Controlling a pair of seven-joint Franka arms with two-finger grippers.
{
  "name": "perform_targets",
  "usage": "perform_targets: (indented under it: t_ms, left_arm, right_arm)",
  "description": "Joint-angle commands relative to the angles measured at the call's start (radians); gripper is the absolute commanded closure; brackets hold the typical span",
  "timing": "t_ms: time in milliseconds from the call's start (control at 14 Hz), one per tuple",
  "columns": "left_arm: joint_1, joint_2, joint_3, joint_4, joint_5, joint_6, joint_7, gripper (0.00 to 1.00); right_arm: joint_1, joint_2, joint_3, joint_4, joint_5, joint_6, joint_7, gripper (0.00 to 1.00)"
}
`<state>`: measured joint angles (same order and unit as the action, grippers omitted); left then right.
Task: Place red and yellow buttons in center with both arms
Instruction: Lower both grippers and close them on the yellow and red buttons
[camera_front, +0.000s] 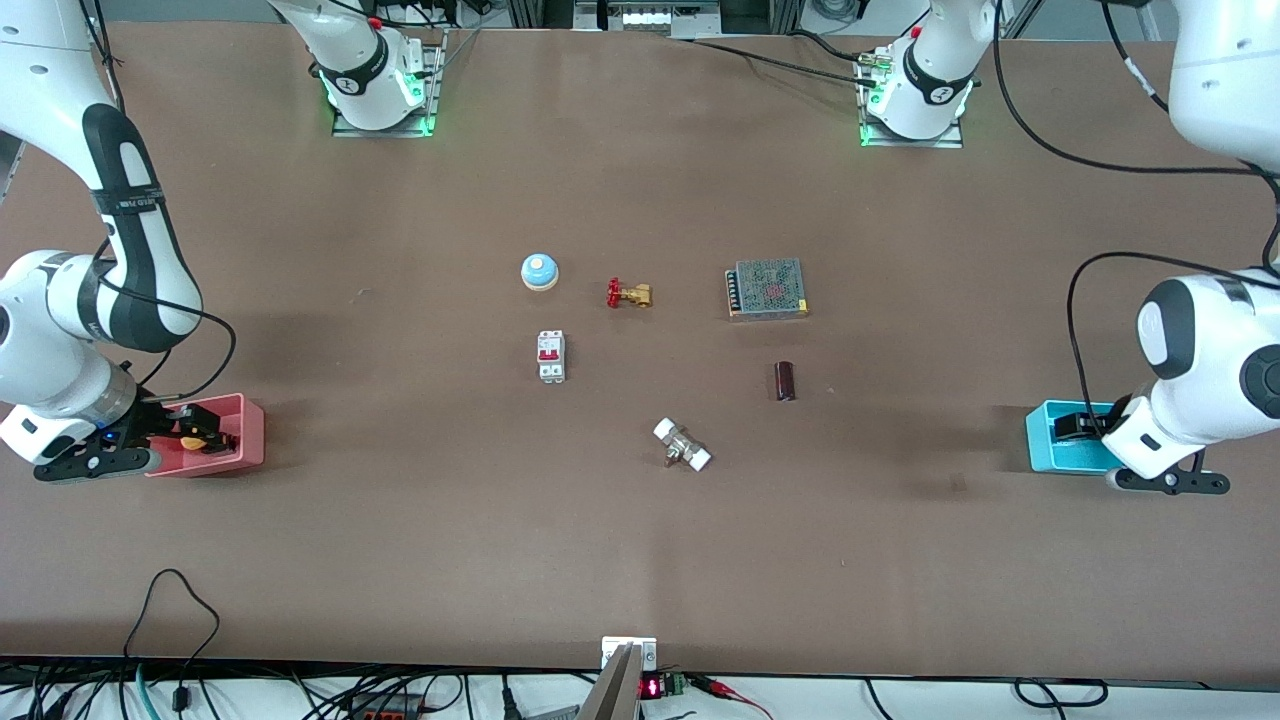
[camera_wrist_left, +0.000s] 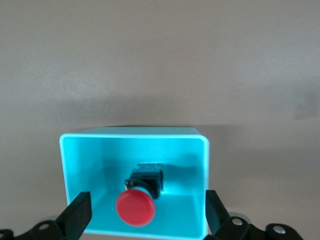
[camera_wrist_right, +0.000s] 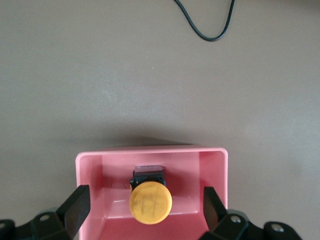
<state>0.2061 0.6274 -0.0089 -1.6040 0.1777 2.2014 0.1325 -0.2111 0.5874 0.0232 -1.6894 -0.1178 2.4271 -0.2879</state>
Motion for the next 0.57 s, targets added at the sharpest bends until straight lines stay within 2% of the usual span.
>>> perform_targets:
  t_ms: [0,143,357,500]
  left_arm:
    - [0.029,0.018,-0.017,0.019,-0.068,-0.008,0.044,0.00]
    - [0.045,0.028,-0.017,-0.008,-0.106,0.012,0.047,0.00]
    - [0.070,0.041,-0.017,-0.007,-0.107,0.020,0.110,0.06]
    - [0.072,0.043,-0.016,-0.008,-0.109,0.020,0.115,0.06]
  right_arm:
    - [-0.014,0.003,0.012,-0.018,-0.006,0.026,-0.017,0.00]
    - [-0.014,0.008,0.012,-0.029,-0.006,0.049,-0.017,0.00]
    - [-0.016,0.020,0.012,-0.032,-0.006,0.073,-0.026,0.00]
    - [-0.022,0.029,0.012,-0.032,-0.006,0.081,-0.033,0.00]
